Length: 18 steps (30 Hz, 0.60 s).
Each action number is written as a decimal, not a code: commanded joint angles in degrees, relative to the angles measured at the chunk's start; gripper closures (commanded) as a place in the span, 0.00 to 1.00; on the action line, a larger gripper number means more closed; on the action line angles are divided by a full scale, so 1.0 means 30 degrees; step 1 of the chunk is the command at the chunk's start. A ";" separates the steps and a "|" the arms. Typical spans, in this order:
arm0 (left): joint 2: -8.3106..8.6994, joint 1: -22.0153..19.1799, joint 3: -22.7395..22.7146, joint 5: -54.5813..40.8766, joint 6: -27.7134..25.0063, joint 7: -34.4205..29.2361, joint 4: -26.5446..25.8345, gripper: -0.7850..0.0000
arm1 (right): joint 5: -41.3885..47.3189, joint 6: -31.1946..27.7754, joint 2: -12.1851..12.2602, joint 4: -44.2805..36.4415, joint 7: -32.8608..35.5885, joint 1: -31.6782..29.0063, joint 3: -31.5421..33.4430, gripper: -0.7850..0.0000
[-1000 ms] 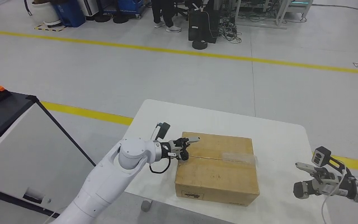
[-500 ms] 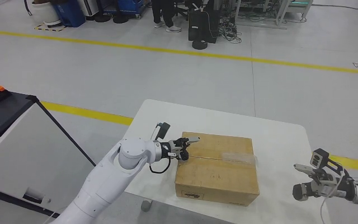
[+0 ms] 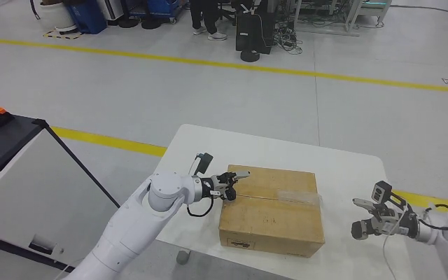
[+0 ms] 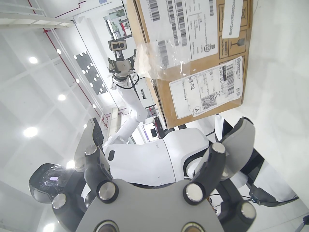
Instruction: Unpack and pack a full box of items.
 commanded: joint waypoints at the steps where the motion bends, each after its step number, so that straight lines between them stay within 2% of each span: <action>1: 0.0000 0.0000 0.0000 0.0000 0.0000 0.0000 0.0000 0.00 | -0.0012 -0.0272 -0.0148 0.0579 0.0000 0.0680 -0.0696 0.00; 14: 0.0000 0.0000 0.0000 0.0000 0.0000 0.0000 0.0000 0.00 | 0.0924 -0.1112 -0.1115 0.3415 0.0000 0.3734 -0.4370 0.00; 15: 0.0000 0.0000 0.0000 0.0000 0.0000 0.0000 0.0000 0.00 | 0.1031 -0.1129 -0.1168 0.3558 0.0000 0.3898 -0.4599 0.02; 17: 0.0000 0.0000 0.0000 0.0000 0.0000 0.0000 0.0000 0.00 | 0.1126 -0.1228 -0.1259 0.3856 0.0000 0.4199 -0.5053 0.43; 18: 0.0000 0.0000 0.0000 0.0000 0.0000 0.0000 0.0000 0.00 | 0.1147 -0.1298 -0.1300 0.3990 0.0000 0.4335 -0.5274 0.49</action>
